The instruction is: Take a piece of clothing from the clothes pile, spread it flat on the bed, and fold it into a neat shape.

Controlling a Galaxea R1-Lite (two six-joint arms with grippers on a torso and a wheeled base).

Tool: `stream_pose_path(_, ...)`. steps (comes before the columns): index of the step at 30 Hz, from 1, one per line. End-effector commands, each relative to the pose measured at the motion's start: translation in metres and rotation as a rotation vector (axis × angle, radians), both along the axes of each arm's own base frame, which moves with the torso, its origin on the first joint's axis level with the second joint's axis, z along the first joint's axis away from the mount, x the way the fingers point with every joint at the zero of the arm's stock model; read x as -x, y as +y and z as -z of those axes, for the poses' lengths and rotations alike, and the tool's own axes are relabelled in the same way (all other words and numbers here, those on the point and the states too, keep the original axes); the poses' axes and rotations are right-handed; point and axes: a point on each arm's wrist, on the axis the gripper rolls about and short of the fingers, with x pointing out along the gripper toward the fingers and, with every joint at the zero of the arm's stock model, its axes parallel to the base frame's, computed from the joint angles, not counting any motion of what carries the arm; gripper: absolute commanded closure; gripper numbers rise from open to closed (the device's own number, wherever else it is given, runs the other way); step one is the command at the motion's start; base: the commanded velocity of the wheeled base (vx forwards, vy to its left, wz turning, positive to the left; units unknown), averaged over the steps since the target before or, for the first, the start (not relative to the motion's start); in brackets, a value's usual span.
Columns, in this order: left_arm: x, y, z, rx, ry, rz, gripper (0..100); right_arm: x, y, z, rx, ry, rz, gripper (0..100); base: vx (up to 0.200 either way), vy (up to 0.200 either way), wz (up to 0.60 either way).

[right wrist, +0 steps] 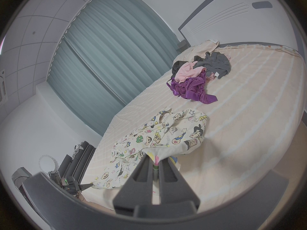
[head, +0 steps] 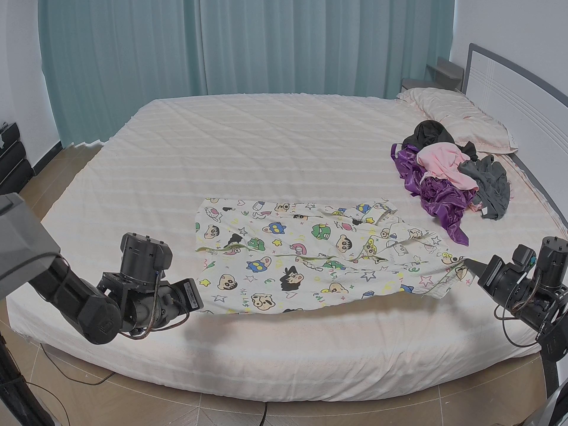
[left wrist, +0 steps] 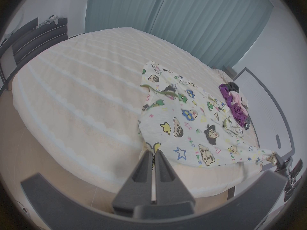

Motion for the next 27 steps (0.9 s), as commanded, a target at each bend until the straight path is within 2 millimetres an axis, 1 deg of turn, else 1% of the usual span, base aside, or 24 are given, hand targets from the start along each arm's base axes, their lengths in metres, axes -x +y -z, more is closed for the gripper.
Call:
stream_pose_path(1,0.002,0.004,-0.036,0.042,-0.112,-0.010,100,-0.001,0.000,-0.002,-0.002,-0.013,-0.003,100,0.000,0.000,0.00)
stream_pose_path(4,0.002,0.005,-0.042,0.049,-0.131,-0.012,100,-0.001,0.000,-0.003,-0.002,-0.017,-0.003,100,0.000,0.000,0.00)
stream_pose_path(5,0.001,0.007,-0.054,0.057,-0.155,-0.019,100,0.000,0.001,-0.003,0.001,-0.021,-0.005,100,0.000,0.000,0.00)
stream_pose_path(8,0.001,0.007,-0.055,0.057,-0.155,-0.021,100,0.000,0.001,-0.003,0.001,-0.021,-0.005,100,0.000,0.000,0.00)
stream_pose_path(14,0.003,0.012,-0.072,0.048,-0.125,-0.035,100,0.001,0.001,-0.003,0.005,-0.020,-0.008,100,0.000,0.000,0.00)
stream_pose_path(19,0.003,0.012,-0.069,0.043,-0.110,-0.035,100,0.000,0.001,-0.001,0.007,-0.013,-0.010,100,0.000,0.000,0.00)
stream_pose_path(24,-0.002,0.016,-0.071,0.046,-0.120,-0.053,100,0.000,0.001,-0.001,0.010,-0.012,-0.007,100,0.000,0.000,0.00)
stream_pose_path(27,-0.002,0.017,-0.075,0.050,-0.130,-0.054,100,0.003,0.001,-0.003,0.010,-0.020,-0.011,100,0.000,0.000,0.00)
